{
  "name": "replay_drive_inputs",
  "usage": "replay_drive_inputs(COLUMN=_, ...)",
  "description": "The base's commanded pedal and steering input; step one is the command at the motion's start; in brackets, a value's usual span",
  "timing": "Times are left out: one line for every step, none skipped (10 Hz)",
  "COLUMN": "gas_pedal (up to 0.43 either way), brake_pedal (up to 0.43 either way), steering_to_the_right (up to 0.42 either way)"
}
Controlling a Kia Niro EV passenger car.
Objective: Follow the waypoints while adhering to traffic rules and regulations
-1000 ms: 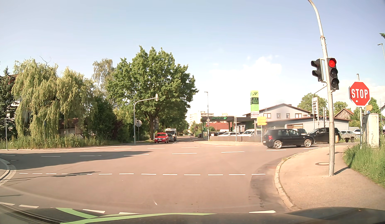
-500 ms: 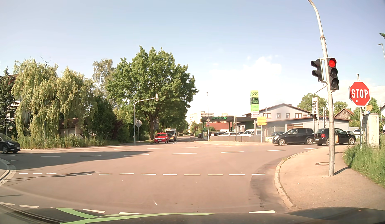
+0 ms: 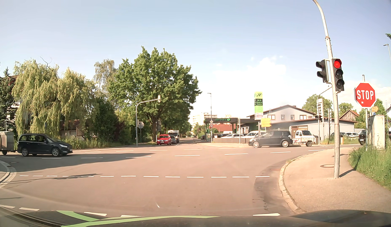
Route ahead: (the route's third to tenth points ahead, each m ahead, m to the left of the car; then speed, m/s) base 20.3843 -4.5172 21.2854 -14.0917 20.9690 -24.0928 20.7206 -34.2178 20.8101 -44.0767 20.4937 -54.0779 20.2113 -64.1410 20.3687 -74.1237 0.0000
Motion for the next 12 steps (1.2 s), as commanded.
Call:
replay_drive_inputs(gas_pedal=0.000, brake_pedal=0.409, steering_to_the_right=0.047)
replay_drive_inputs(gas_pedal=0.000, brake_pedal=0.409, steering_to_the_right=0.047)
replay_drive_inputs(gas_pedal=0.000, brake_pedal=0.402, steering_to_the_right=0.047)
replay_drive_inputs(gas_pedal=0.000, brake_pedal=0.409, steering_to_the_right=0.047)
replay_drive_inputs(gas_pedal=0.000, brake_pedal=0.402, steering_to_the_right=0.047)
replay_drive_inputs(gas_pedal=0.000, brake_pedal=0.402, steering_to_the_right=0.047)
replay_drive_inputs(gas_pedal=0.000, brake_pedal=0.402, steering_to_the_right=0.047)
replay_drive_inputs(gas_pedal=0.000, brake_pedal=0.409, steering_to_the_right=0.047)
replay_drive_inputs(gas_pedal=0.000, brake_pedal=0.402, steering_to_the_right=0.047)
replay_drive_inputs(gas_pedal=0.000, brake_pedal=0.402, steering_to_the_right=0.047)
replay_drive_inputs(gas_pedal=0.000, brake_pedal=0.409, steering_to_the_right=0.047)
replay_drive_inputs(gas_pedal=0.000, brake_pedal=0.409, steering_to_the_right=0.047)
